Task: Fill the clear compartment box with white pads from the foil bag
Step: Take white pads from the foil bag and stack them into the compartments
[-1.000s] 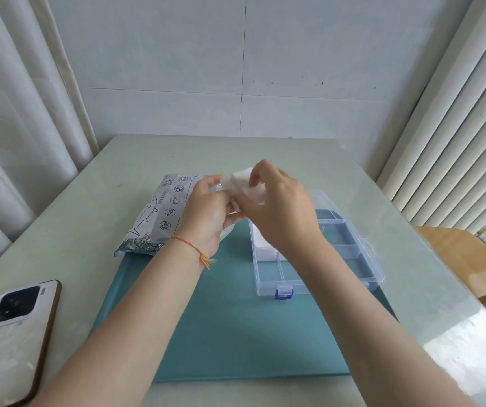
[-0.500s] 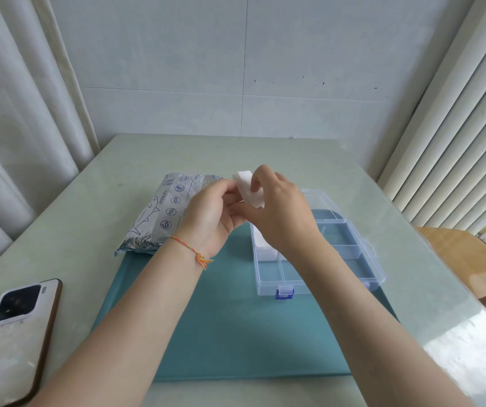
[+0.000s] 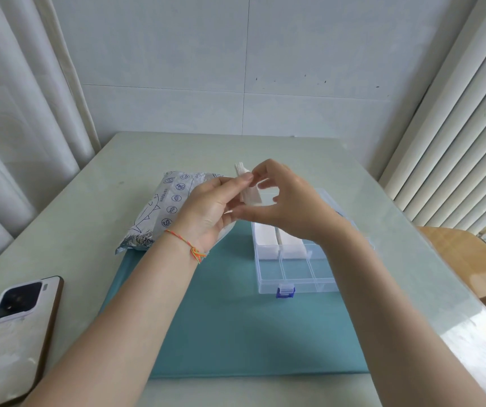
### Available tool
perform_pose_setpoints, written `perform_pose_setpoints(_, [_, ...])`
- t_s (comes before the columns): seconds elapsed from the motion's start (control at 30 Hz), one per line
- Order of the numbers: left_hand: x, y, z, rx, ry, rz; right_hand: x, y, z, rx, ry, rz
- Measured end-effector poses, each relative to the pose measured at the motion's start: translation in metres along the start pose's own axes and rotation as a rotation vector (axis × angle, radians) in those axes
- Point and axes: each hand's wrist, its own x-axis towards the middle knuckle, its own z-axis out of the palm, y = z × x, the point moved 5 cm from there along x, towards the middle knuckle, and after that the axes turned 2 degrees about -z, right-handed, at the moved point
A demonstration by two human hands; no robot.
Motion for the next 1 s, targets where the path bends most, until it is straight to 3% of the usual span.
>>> perform_pose_setpoints(0.27, [-0.009,0.002,0.013,-0.119,-0.272,-0.143,-0.003,-0.006,-0.009,0.026,-0.019,-0.106])
perform_pose_setpoints(1.0, [-0.013,-0.006,0.023,-0.314,-0.354,-0.258,-0.004,-0.009,-0.01,-0.032,0.022,-0.12])
